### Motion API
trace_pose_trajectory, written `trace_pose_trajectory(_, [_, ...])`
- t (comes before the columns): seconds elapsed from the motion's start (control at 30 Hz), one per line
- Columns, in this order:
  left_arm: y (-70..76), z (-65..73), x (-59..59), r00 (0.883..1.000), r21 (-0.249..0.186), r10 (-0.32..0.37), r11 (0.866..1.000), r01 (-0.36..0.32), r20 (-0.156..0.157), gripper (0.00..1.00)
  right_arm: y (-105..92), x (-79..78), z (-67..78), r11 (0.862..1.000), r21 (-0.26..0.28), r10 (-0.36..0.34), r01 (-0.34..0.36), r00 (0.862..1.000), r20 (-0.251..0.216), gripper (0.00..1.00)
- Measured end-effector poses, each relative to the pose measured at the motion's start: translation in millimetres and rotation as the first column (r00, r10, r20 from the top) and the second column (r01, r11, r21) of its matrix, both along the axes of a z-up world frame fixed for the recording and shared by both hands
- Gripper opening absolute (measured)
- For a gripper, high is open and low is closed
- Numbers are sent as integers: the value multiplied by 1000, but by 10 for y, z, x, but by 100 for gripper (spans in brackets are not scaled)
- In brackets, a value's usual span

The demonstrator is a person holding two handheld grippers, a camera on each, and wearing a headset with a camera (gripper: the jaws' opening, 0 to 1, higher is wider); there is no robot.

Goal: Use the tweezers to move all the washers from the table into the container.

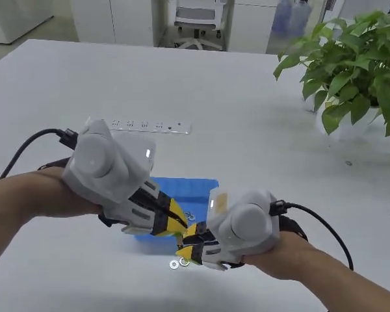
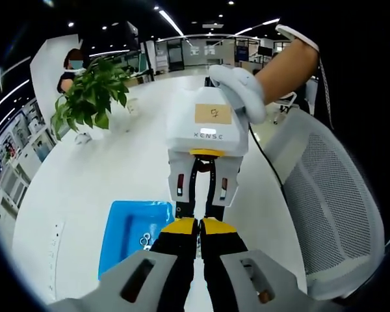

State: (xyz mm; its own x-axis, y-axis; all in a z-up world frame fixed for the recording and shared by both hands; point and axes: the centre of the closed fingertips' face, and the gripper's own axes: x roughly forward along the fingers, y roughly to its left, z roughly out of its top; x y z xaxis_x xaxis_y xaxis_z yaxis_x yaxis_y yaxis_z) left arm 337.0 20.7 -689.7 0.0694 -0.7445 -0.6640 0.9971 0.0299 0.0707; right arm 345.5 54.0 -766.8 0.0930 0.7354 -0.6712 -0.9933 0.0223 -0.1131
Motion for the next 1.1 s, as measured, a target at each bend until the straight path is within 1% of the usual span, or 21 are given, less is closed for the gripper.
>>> trace_pose_trajectory(0.17, [-20,-79,-22,1000,2,-1,1000,1,-19,5,-28,-31,-77,1000,-11,1,-1,1000,-14,11])
trace_pose_trajectory(0.37, [-58,-140,-3,999,1,0,1000,1,-33,5,-51,-29,-137,1000,-16,-5,5,1000,-27,11])
trace_pose_trajectory(0.63, [-77,-217,13,999,4,-3,1000,3,-46,5,-70,-31,-212,1000,-20,-12,12,999,-45,11])
trace_pose_trajectory(0.93, [-76,-294,24,999,12,-5,1000,6,-51,5,-62,-33,-287,1000,-28,-14,13,998,-54,11])
trace_pose_trajectory(1.1, [-81,-299,29,998,4,2,1000,-1,-57,5,-76,-28,-301,999,-28,-19,18,998,-54,11])
